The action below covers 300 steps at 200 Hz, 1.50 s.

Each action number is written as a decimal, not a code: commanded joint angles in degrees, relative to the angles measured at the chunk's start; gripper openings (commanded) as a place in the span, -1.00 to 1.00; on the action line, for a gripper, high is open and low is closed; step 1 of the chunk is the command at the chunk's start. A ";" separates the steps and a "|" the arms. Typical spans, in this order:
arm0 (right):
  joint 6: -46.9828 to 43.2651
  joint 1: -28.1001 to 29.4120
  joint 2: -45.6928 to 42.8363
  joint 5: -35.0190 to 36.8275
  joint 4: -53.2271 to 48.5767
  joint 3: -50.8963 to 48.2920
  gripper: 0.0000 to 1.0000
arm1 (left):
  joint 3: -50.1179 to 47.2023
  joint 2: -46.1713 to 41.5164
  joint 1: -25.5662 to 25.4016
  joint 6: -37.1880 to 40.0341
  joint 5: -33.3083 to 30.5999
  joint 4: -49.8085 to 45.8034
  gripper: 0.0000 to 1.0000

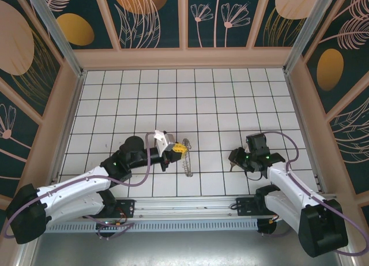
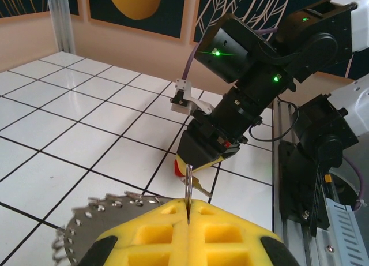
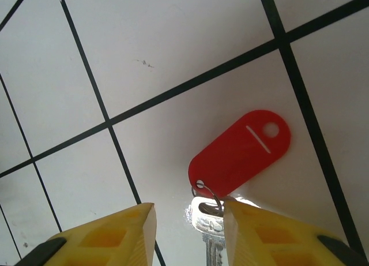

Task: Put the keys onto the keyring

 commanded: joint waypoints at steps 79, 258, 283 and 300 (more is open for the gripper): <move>-2.49 0.00 4.23 0.14 2.31 -0.85 -0.38 | -0.49 -2.48 0.31 -0.81 2.56 4.78 -1.00; -2.05 3.33 5.47 2.18 1.61 0.12 -0.81 | -1.11 -3.70 0.34 -1.51 3.89 5.05 -1.00; -1.80 3.50 4.88 2.33 1.17 0.16 -0.97 | -1.11 -3.61 0.27 -1.60 3.97 4.86 -1.00; -1.44 3.73 3.76 2.46 0.81 -0.10 -1.00 | -1.17 -3.79 0.27 -1.75 3.77 5.10 -1.00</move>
